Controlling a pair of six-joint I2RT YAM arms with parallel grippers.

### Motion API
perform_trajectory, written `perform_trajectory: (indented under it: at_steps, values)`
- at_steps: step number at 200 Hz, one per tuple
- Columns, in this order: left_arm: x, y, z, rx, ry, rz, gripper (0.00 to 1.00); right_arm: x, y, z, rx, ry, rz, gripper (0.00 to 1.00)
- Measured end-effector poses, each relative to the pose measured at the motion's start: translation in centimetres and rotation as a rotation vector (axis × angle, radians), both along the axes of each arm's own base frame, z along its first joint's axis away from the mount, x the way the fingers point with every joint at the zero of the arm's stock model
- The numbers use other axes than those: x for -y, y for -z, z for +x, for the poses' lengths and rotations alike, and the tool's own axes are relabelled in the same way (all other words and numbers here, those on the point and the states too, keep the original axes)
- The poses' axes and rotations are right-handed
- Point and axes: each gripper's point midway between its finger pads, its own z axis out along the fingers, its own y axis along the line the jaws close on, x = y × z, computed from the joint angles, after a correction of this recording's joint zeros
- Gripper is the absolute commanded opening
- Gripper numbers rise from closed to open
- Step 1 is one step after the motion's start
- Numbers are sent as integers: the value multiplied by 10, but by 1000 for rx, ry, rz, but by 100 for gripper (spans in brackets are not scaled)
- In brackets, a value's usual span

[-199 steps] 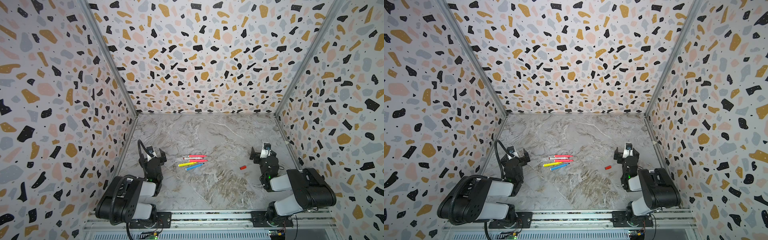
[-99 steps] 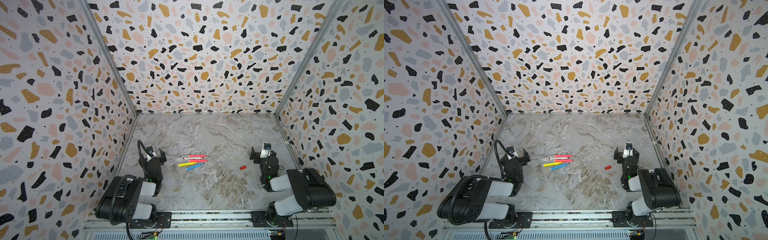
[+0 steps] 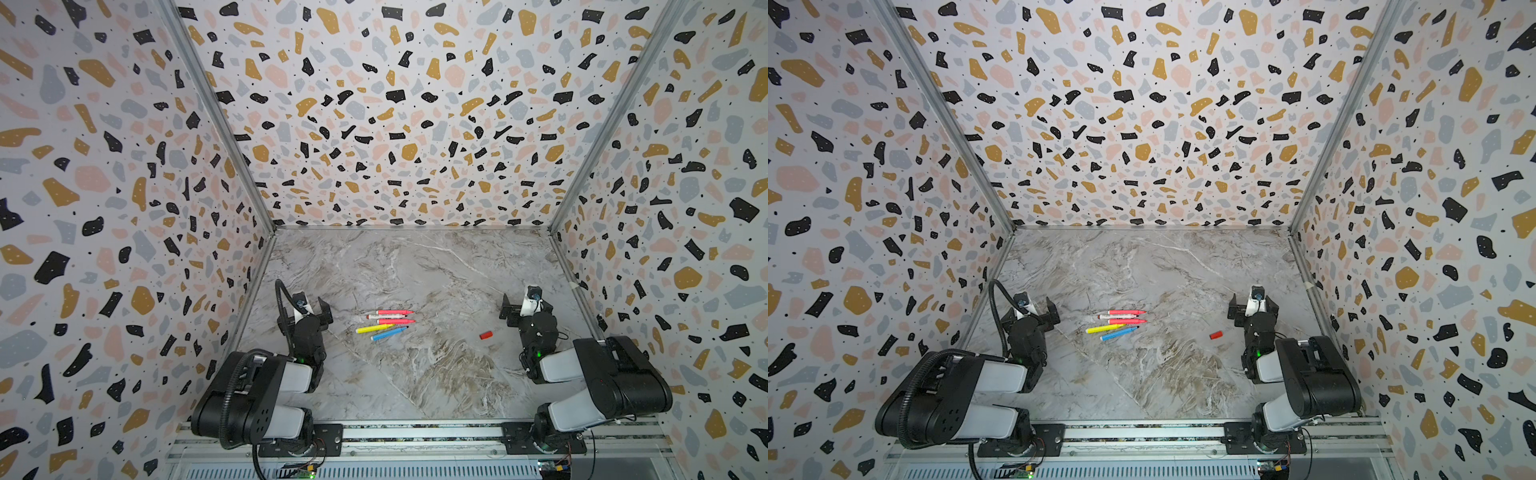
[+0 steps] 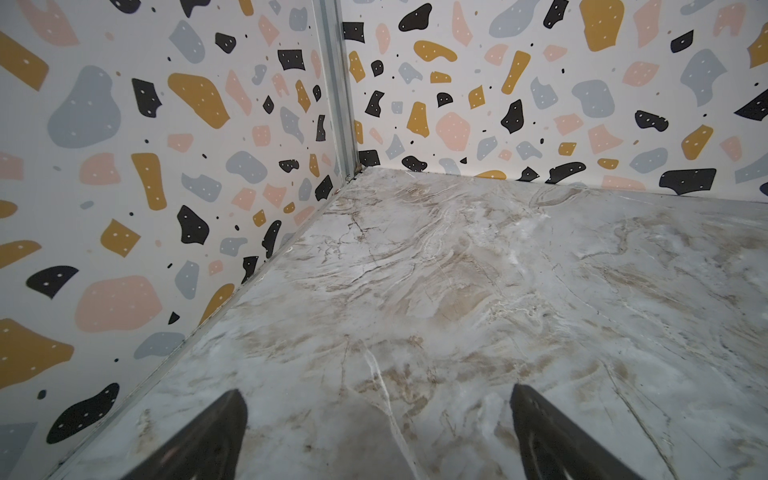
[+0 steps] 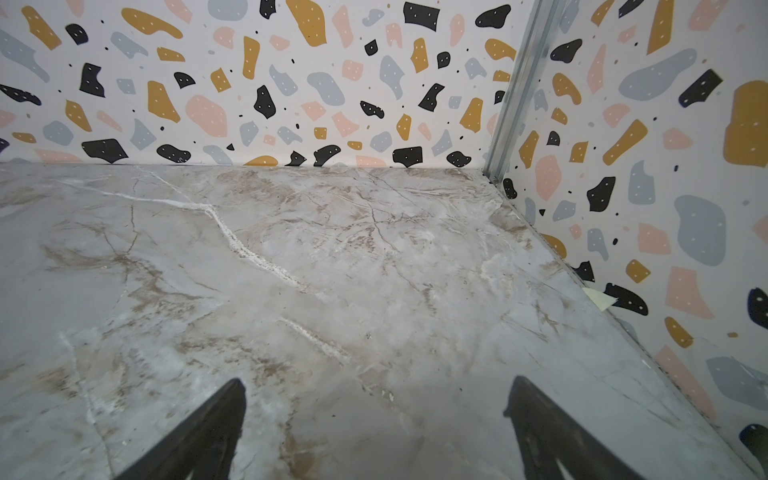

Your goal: Insert the pens into the pen caps

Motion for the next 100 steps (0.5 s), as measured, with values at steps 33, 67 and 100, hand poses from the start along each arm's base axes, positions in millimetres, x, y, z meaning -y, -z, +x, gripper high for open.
perform_trajectory:
  at_steps: [33,67,100]
  values:
    - [-5,-30,5,22,-70,-4,100,0,-30,-14,74,1,3,99]
    - [6,-89,22,109,-93,-96,100,-7,-111,-20,228,-38,50,99]
    - [35,-111,33,96,10,-221,99,-19,-161,-22,251,-102,284,99]
